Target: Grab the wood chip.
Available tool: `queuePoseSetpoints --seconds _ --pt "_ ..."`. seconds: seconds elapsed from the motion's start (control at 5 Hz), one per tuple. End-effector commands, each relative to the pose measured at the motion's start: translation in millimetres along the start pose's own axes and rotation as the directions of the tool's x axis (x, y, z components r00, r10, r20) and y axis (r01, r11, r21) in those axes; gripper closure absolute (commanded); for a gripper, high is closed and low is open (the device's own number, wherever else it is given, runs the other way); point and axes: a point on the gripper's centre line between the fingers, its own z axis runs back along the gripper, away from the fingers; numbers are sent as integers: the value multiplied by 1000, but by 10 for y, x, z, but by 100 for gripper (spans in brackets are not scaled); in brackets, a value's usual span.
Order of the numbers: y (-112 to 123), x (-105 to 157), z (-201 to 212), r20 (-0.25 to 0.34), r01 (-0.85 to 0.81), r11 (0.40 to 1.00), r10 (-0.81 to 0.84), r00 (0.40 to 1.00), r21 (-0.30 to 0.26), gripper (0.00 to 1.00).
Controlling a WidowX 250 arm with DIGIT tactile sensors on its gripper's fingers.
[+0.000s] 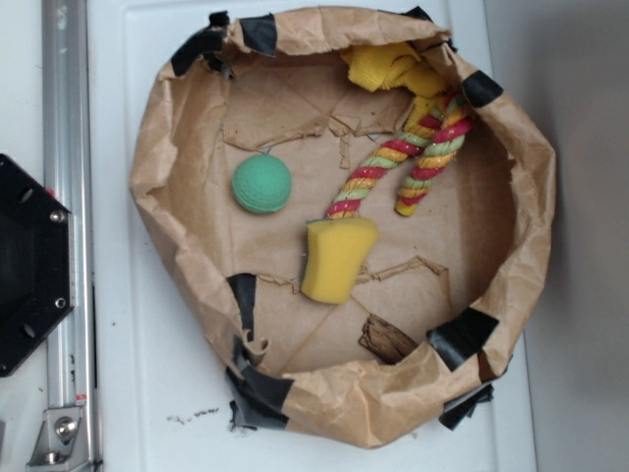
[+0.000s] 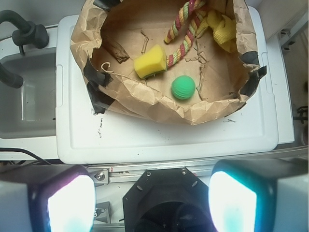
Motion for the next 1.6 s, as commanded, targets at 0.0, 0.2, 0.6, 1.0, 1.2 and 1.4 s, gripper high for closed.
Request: queuePoseSetpoints --seconds 0.0,0.2,0.6,1.0,1.2,1.4 --pt "0 0 0 0 0 1000 0 1000 0 0" --pt "96 458 -422 22 130 991 -131 991 18 0" --pt "263 1351 -798 63 88 987 -97 993 135 0" --pt "225 1429 -1075 57 338 938 -334 941 -78 0" --pt "239 1428 -1200 66 429 889 -424 903 -161 0" --pt "248 1504 -1433 64 500 852 -496 866 -155 0"
